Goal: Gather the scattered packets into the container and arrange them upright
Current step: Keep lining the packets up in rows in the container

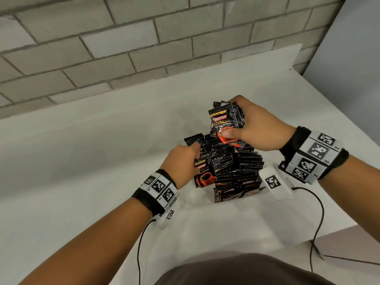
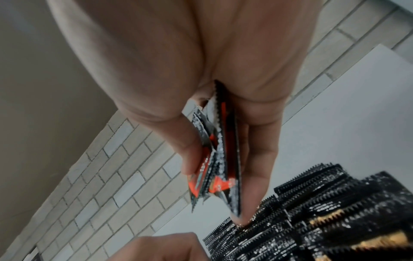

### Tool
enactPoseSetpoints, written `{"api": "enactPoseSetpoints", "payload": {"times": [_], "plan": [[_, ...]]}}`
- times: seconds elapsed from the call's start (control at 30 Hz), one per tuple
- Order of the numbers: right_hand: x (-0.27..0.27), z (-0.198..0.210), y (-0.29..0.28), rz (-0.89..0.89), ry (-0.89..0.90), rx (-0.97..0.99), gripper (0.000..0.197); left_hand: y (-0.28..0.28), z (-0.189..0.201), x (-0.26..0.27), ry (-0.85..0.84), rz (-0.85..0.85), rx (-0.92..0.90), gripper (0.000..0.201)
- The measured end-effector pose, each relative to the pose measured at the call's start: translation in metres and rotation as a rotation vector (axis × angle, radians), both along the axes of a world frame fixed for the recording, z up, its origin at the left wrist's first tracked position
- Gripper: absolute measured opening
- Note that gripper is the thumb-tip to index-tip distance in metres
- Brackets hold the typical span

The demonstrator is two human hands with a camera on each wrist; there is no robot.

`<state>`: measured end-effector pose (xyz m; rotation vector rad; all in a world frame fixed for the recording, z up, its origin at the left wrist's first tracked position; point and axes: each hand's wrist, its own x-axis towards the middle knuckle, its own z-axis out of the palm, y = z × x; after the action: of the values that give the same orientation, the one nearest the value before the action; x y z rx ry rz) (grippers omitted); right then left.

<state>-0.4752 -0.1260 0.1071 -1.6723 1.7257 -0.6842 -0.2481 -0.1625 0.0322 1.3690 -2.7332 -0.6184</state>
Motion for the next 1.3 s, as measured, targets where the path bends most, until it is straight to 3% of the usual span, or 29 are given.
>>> {"api": "enactPoseSetpoints", "payload": {"times": [0.27,0.73,1.3], "plan": [[-0.004,-0.004,0.003,-0.017,-0.003,0.016,0.062,-0.002,-0.008,-0.007,0.173,0.053,0.054,0.034],[-0.002,-0.001,0.006,-0.028,-0.015,0.01,0.063,-0.019,-0.003,-0.008,0.196,0.046,-0.084,0.029],[0.008,-0.004,0.002,-0.005,0.007,0.032,0.061,-0.014,-0.008,0.004,0.235,0.072,0.018,0.045]]}}
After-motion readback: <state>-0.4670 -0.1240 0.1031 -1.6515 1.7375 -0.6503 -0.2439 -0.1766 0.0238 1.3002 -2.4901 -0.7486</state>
